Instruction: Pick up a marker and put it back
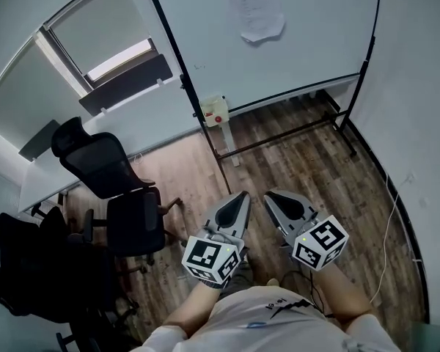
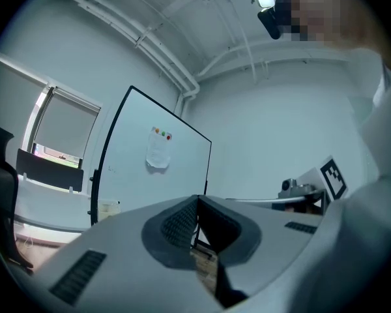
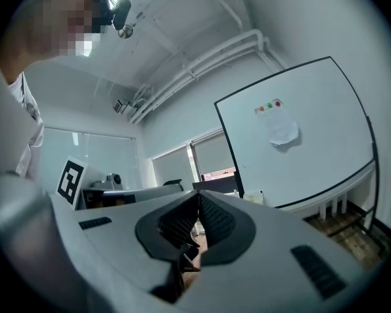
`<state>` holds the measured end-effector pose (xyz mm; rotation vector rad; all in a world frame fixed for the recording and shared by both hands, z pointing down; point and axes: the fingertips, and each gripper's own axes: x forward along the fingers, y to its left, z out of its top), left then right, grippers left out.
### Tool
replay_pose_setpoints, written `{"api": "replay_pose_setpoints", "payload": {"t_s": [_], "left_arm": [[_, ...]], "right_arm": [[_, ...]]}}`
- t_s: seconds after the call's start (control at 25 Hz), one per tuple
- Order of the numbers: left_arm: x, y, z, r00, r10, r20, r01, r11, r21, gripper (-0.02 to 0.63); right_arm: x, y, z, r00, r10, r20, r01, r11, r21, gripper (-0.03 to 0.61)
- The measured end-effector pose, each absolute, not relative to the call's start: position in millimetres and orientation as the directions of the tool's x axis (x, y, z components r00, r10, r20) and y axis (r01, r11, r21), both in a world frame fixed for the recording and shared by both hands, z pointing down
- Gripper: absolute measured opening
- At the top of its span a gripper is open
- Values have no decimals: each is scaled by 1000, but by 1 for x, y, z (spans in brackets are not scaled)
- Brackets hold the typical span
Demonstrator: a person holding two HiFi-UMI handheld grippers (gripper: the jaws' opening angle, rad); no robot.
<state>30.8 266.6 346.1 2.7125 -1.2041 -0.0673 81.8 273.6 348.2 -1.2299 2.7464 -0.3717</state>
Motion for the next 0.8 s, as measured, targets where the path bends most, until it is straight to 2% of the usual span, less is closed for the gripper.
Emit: {"api": "replay_pose_setpoints", "payload": {"t_s": [0.52,0.8], "left_arm": [[-21,111,351,724,-688,37,-686,-714,141,11],[-48,48,370,712,-700,57,-699,-697,162,11]], "right_arm": [[23,116,349,-628,-777,48,-760,598,-254,14],[3,56,369,-639,-762,107,-755,594,-276,14]]}}
